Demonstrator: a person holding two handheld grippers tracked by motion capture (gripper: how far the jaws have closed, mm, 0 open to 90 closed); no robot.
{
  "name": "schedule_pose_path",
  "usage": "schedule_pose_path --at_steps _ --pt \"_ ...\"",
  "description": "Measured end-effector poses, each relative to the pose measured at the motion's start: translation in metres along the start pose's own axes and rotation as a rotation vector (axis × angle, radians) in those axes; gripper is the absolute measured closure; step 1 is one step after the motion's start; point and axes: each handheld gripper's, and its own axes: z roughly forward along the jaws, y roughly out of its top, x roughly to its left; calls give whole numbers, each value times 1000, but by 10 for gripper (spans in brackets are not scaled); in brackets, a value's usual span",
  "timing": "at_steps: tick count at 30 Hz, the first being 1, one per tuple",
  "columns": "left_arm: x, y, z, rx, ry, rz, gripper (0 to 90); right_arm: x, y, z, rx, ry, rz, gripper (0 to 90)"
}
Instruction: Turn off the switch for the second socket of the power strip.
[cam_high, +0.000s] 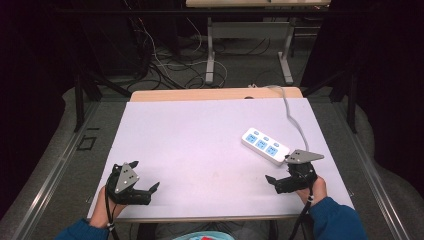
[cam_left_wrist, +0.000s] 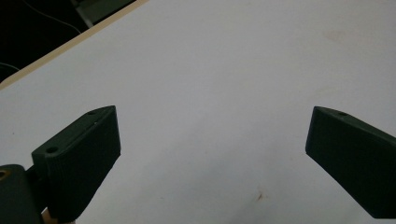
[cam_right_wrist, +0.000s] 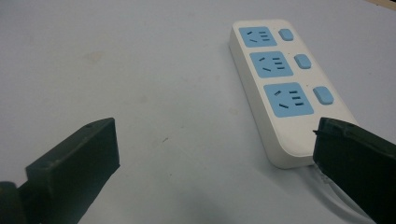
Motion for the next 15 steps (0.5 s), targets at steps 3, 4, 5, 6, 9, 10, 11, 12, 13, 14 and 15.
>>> schedule_pose_path --at_steps 3,4,5,6,9,10,11,12,13,14,15 --pt "0 0 0 2 1 1 32 1 -2 0 -3 2 -7 0" --pt "0 0 0 2 1 0 32 1 -2 -1 -1 -1 -11 0" --pt "0 0 0 2 2 0 32 2 -2 -1 0 3 -8 0" --pt "0 0 0 2 2 1 32 3 -3 -2 4 6 -8 0" --pt "0 0 0 2 1 1 32 4 -4 -2 -8 -1 -12 0" --pt "0 0 0 2 1 1 32 4 -4 -2 -5 2 -21 0" --pt "0 0 0 2 1 1 32 4 -4 -3 0 8 -18 0" --pt "0 0 0 3 1 1 32 5 -4 -4 8 7 -12 0" --pt "0 0 0 3 1 2 32 5 -5 -3 5 6 -16 0" --pt "0 0 0 3 1 2 32 6 -5 -3 8 9 -14 0" --pt "0 0 0 2 1 2 32 6 -5 -3 -2 5 -12 0"
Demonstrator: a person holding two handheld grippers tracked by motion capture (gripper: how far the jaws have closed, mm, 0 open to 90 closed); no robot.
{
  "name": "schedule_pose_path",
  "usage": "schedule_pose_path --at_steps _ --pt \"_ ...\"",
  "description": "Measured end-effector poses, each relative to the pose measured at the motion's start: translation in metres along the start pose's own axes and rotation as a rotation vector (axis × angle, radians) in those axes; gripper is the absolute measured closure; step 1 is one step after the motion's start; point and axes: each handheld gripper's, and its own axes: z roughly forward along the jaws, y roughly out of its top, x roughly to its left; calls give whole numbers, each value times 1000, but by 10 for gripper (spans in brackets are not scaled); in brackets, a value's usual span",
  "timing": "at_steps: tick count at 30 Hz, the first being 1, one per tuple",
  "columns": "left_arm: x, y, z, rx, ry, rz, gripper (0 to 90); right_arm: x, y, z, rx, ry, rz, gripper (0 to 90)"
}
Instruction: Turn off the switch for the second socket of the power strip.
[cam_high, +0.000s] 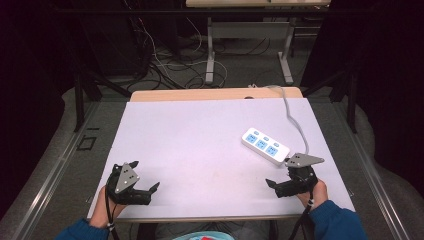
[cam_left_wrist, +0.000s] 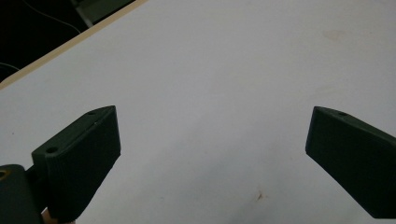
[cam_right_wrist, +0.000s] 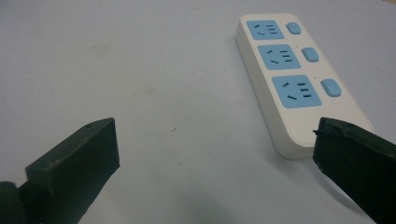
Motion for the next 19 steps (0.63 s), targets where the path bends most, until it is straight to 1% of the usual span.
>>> schedule_pose_path --at_steps 3,5,6,8,9,10,12,13,14,15,16,18,19 --pt "0 0 0 -2 0 -2 32 1 -1 -1 12 5 -5 0" --pt "0 0 0 -1 0 -2 32 1 -2 0 7 5 -16 0" --pt "0 0 0 0 0 -1 33 2 -2 -1 10 3 -7 0" --pt "0 0 0 -2 -1 -1 33 3 -3 -1 17 5 -4 0" --pt "0 0 0 -1 0 0 32 3 -3 -1 16 11 -15 0" --pt "0 0 0 0 0 -1 32 4 -3 -2 26 9 -12 0" --pt "0 0 0 3 0 3 32 4 -4 -1 16 8 -11 0" --pt "0 0 0 0 1 1 32 5 -4 -1 15 5 -8 0" --pt "0 0 0 1 0 1 32 5 -4 -2 26 9 -16 0" --pt "0 0 0 1 -1 0 32 5 -4 -2 27 14 -11 0" --pt "0 0 1 -1 -4 -1 32 5 -4 -1 17 14 -15 0" --pt "-1 0 1 0 -4 1 32 5 -4 -2 23 11 -11 0" --pt "0 0 1 1 -5 2 32 5 -4 -1 18 9 -12 0"
